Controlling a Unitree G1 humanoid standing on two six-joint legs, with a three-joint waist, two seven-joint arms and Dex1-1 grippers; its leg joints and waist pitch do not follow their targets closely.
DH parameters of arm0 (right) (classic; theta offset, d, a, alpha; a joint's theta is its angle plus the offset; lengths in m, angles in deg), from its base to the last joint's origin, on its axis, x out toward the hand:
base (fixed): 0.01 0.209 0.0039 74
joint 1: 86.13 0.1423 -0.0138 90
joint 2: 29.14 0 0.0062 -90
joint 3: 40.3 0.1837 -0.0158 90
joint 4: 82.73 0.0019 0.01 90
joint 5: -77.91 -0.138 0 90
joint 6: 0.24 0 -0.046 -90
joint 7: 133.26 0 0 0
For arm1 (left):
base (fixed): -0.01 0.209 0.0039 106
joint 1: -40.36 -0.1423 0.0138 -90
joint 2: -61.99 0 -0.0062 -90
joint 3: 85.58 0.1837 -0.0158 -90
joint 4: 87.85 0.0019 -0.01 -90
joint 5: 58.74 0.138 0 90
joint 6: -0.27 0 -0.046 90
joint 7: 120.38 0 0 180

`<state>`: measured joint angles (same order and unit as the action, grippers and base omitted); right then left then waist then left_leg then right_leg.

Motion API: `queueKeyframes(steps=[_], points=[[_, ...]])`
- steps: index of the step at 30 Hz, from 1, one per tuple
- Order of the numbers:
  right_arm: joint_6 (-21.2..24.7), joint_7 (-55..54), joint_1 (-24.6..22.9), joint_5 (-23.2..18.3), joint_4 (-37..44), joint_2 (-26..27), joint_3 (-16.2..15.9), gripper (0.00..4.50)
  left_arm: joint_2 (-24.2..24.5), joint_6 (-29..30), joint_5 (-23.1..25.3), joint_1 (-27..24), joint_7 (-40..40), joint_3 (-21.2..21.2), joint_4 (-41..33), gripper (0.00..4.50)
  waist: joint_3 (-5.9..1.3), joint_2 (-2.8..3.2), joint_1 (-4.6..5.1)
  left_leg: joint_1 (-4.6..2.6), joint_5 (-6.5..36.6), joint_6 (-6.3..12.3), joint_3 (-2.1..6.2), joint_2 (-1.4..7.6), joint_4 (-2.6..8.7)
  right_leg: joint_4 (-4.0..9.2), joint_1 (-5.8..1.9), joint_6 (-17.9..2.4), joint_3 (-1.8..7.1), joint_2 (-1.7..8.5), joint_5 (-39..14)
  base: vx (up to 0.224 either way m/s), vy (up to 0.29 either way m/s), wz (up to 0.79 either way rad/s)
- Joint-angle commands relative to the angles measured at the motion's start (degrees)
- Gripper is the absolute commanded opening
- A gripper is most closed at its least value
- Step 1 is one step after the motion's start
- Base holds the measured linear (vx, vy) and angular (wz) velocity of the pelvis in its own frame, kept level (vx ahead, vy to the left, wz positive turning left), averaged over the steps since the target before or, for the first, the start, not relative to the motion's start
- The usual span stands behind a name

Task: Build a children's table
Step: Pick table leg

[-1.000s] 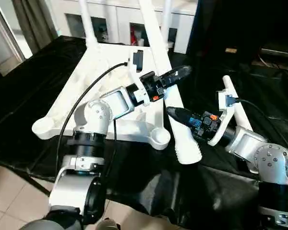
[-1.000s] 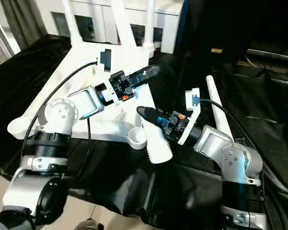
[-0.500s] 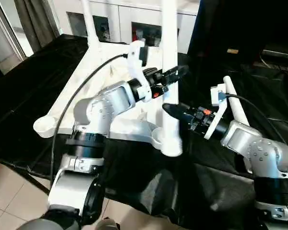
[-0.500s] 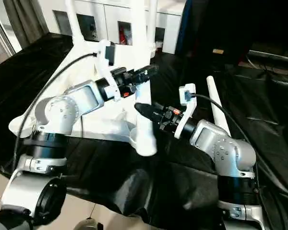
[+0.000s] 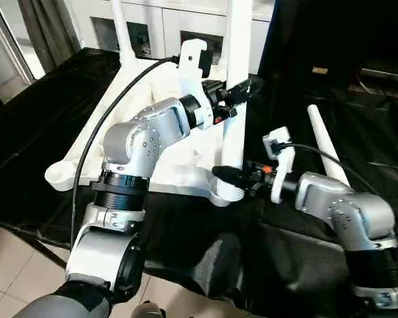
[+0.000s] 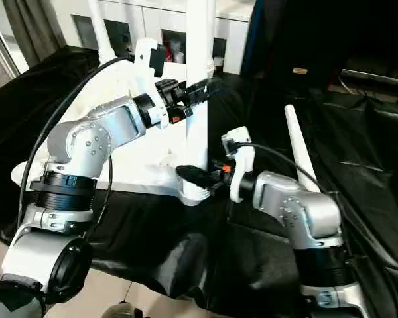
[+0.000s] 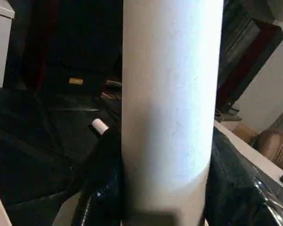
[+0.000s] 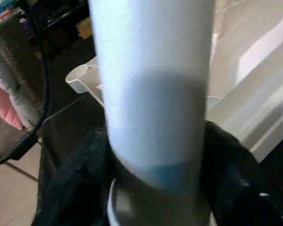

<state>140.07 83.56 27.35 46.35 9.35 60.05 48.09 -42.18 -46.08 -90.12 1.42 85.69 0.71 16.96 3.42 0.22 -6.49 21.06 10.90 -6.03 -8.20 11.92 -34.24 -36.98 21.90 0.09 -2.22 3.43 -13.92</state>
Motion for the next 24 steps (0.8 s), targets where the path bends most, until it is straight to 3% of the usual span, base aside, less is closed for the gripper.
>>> queueKeyframes(steps=[1, 8, 11, 17, 24], points=[[-1.1, 0.2, 0.4, 0.4, 0.2, -0.4, 0.1, 2.26, -0.1, 0.6, -0.8, 1.1, 0.3, -0.3, -2.1, 1.8, -4.42, -0.86, -0.09, 0.03, -2.2, 1.23, -0.84, -0.1, 2.96, 3.47, -4.23, -13.4, 2.19, 3.01, 13.3, 0.0, 0.0, 0.0], [-3.0, 0.6, 0.7, 0.5, 0.2, -0.9, 0.5, 1.98, 0.5, 0.7, -1.2, 0.0, 1.1, 0.0, -3.3, 1.8, -4.4, -0.94, -0.01, 0.06, -2.4, 1.86, -0.88, -0.06, 2.92, 3.41, -4.19, -13.7, 2.18, 3.0, 13.6, 0.0, 0.0, 0.0], [-3.2, 0.7, 0.7, 0.5, 0.2, -0.9, 0.5, 1.97, 0.7, 0.5, -0.9, -0.2, 1.0, 0.1, -3.5, 2.5, -4.4, -0.94, 0.05, 0.05, -2.2, 1.89, -0.92, -0.09, 2.89, 3.48, -4.18, -13.6, 2.21, 2.98, 12.9, 0.0, 0.0, 0.0], [-4.3, 2.5, 0.7, 0.2, 1.2, -2.4, 1.3, 1.94, 3.6, 3.1, -3.2, -3.7, 6.2, -0.1, -4.8, 2.71, -4.47, -0.38, 0.01, -0.03, -2.0, 1.41, -0.83, -0.13, 2.86, 3.39, -4.15, -13.5, 2.18, 2.87, 13.3, 0.0, 0.0, 0.0], [-5.2, 4.9, 0.6, 0.2, 1.6, -4.1, 0.3, 1.94, 5.5, 3.9, -3.0, -6.3, 9.6, 2.1, -5.7, 2.74, -4.47, -0.43, 0.04, -0.14, -1.1, 1.4, -0.91, 0.0, 2.94, 3.46, -4.0, -13.9, 2.16, 2.88, 12.6, 0.0, 0.0, 0.0]])
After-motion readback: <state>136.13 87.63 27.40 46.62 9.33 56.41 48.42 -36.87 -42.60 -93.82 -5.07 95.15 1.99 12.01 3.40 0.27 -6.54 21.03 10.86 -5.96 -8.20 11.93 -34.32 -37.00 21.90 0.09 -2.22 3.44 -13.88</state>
